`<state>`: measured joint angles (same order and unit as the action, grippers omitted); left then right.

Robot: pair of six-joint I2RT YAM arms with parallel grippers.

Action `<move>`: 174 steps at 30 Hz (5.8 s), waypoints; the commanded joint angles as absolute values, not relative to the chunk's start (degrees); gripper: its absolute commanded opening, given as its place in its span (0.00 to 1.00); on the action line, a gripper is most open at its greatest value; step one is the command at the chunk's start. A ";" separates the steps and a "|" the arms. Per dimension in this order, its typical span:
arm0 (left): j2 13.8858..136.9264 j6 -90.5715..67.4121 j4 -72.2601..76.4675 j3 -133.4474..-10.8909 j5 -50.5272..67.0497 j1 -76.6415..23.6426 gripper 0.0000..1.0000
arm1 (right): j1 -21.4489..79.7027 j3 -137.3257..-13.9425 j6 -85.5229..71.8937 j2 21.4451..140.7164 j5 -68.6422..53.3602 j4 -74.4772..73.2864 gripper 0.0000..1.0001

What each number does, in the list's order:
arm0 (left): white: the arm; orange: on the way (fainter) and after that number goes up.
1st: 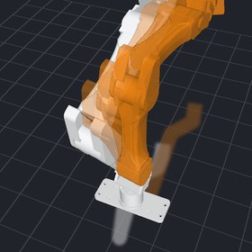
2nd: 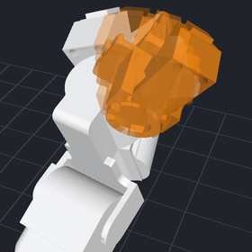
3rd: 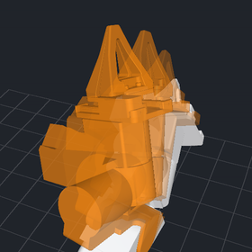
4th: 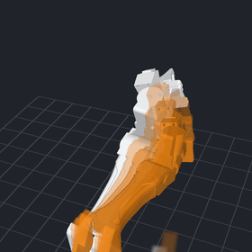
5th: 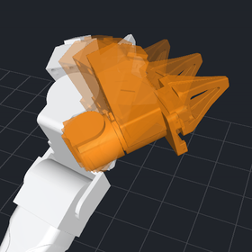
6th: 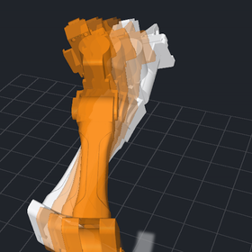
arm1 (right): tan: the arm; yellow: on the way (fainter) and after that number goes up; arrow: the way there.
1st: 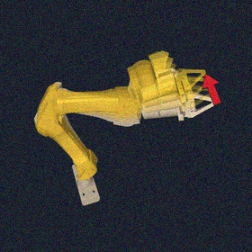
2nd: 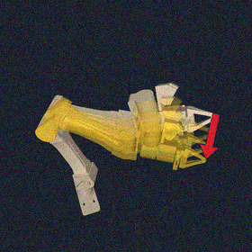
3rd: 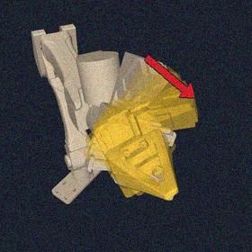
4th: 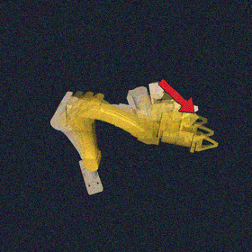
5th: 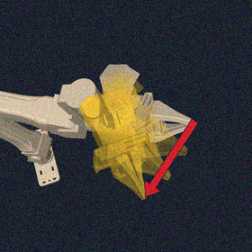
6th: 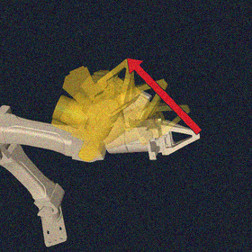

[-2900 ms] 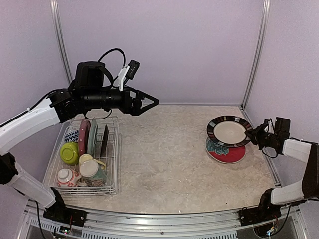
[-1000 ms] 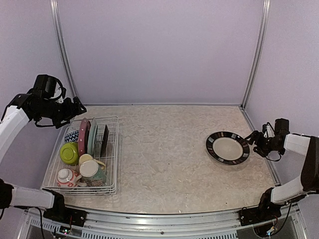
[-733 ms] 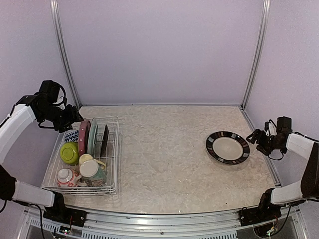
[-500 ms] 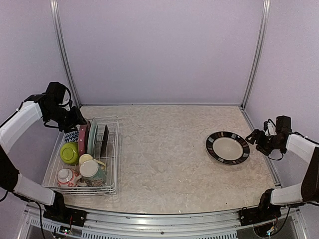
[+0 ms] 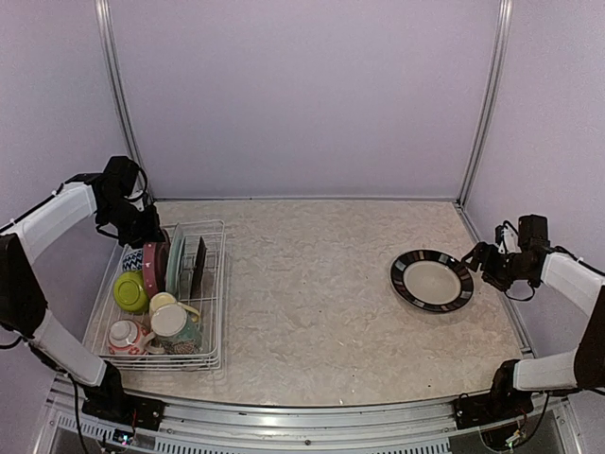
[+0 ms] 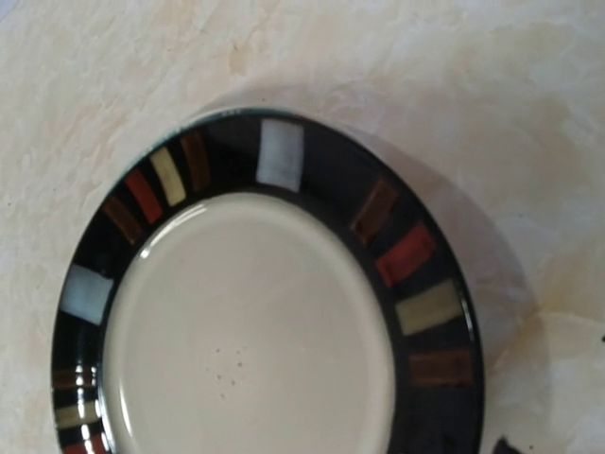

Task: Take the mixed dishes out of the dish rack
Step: Grab the plate from the dish rack, then pass from the left arm to the right, then place the plate with another plate.

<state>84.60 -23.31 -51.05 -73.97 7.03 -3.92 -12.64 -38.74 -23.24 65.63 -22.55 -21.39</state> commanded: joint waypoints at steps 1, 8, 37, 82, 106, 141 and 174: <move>86.19 -20.55 -53.22 -75.93 2.40 -3.43 0.27 | -11.74 -39.95 -23.50 64.02 -21.02 -23.28 0.83; 87.76 -20.15 -55.58 -77.49 1.22 -3.43 0.13 | -11.41 -39.43 -24.00 63.11 -20.98 -22.88 0.83; 84.14 -20.60 -59.77 -86.98 8.76 1.47 0.00 | -10.06 -41.78 -24.58 63.12 -20.73 -23.29 0.82; 81.75 10.09 -13.11 -85.89 -27.48 -54.26 0.00 | 3.45 -40.18 -34.16 64.48 -23.58 -13.90 0.84; 109.30 56.24 30.20 -75.05 -32.18 -69.10 0.00 | 20.50 -52.38 -50.01 74.87 -29.65 -1.77 0.90; 93.56 24.03 -13.91 -79.15 -13.05 -67.24 0.95 | 17.08 -40.91 -68.93 75.72 -28.45 26.19 0.00; 74.37 -28.62 -21.09 -78.48 35.67 -25.64 0.99 | -13.34 -33.35 -45.48 69.85 -37.80 -4.07 0.00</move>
